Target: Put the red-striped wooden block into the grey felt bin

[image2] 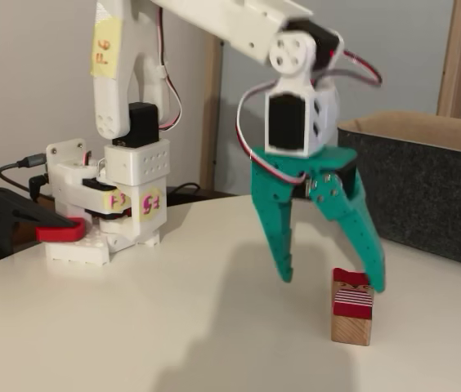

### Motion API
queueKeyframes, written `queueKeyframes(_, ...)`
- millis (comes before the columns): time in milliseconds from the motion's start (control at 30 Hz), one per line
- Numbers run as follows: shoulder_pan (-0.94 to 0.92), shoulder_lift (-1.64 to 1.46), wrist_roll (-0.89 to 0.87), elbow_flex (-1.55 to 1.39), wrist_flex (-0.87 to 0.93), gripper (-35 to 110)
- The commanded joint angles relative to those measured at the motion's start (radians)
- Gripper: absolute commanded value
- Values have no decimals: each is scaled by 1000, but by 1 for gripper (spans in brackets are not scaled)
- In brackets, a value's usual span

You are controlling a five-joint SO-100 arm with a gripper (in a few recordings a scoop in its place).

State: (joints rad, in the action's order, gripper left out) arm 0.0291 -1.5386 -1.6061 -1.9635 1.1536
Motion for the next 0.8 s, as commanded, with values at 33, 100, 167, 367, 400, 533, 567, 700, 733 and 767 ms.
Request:
queueKeyframes(33,26,29,21,28,-49,34)
queueKeyframes(100,37,52,35,40,-64,34)
queueKeyframes(167,49,78,51,54,-83,33)
queueKeyframes(367,87,147,120,69,-166,28)
queueKeyframes(400,89,156,130,69,-175,26)
queueKeyframes(533,80,186,163,66,-198,19)
queueKeyframes(567,75,190,169,66,-198,18)
queueKeyframes(700,57,207,192,64,-199,13)
queueKeyframes(733,52,210,196,64,-199,11)
queueKeyframes(767,49,212,199,64,-199,10)
